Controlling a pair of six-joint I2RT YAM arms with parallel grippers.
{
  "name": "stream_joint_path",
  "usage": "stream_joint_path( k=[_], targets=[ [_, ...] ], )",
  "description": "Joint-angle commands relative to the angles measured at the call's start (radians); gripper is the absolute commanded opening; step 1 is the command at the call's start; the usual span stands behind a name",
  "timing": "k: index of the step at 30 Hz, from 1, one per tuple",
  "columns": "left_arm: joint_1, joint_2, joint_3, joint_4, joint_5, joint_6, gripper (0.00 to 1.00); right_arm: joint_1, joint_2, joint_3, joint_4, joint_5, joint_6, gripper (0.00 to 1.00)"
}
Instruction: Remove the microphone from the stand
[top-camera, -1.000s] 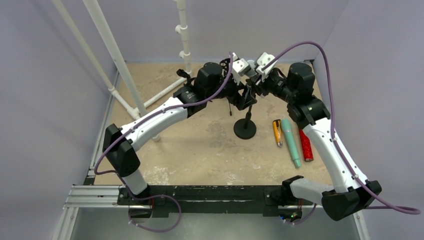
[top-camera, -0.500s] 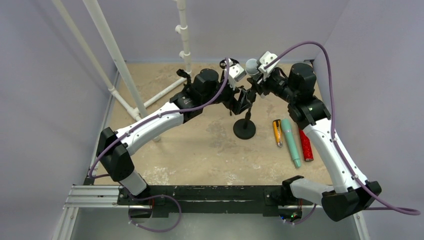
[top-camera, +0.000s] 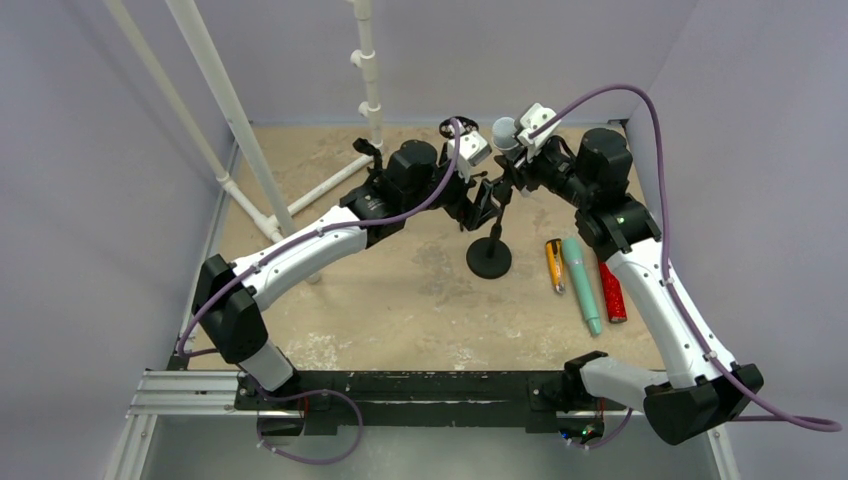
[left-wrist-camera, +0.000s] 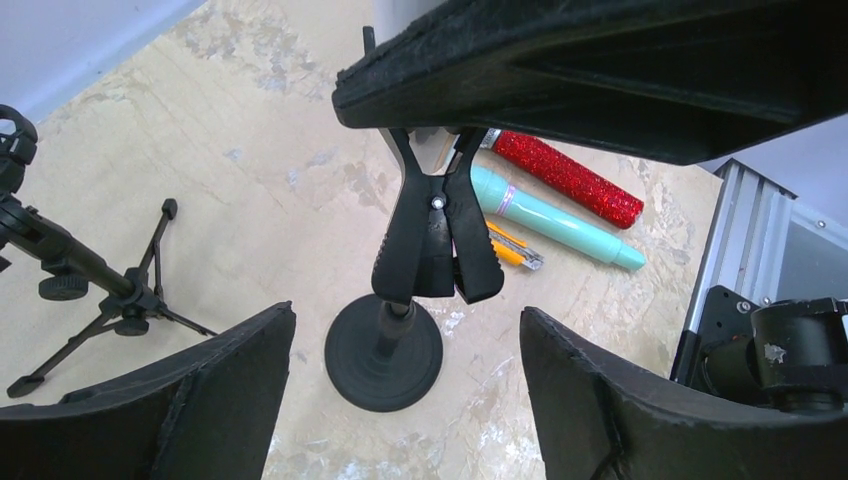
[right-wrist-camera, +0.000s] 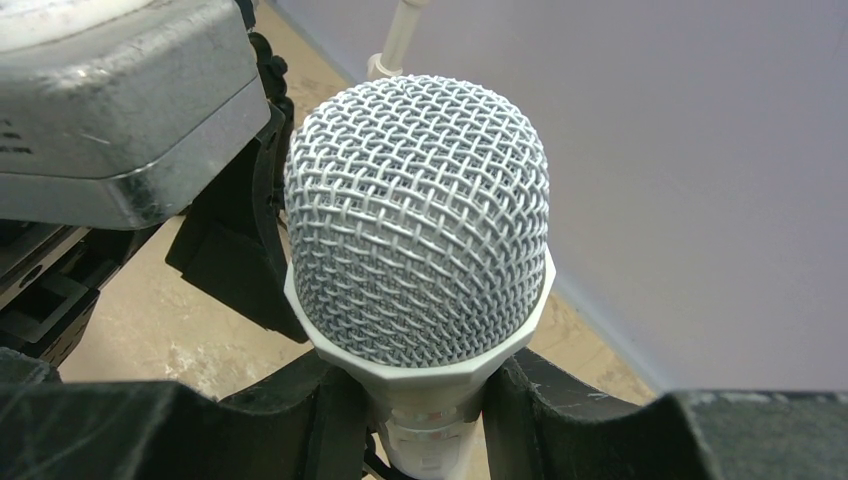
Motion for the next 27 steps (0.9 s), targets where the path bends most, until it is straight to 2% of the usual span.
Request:
stream_joint_path(
  k=[1,13,17,27],
  targets=[
    [-0.003,0.004,0.064,0.039,-0.009,0.015,0.79,-0.006,-0.005,-0.014,-0.016,0.018,0.048,0.0],
    [-0.011,0.057,0.132,0.009,0.011,-0.03,0.73,-0.011,0.002,-0.014,-0.013,0.025,0.055,0.0],
    [-0.015,0.077,0.148,0.001,0.016,-0.042,0.67,-0.014,-0.001,-0.018,-0.01,0.027,0.057,0.0],
    [-0.016,0.085,0.158,-0.007,0.043,-0.05,0.45,-0.017,-0.001,-0.033,-0.008,0.034,0.063,0.0]
  ],
)
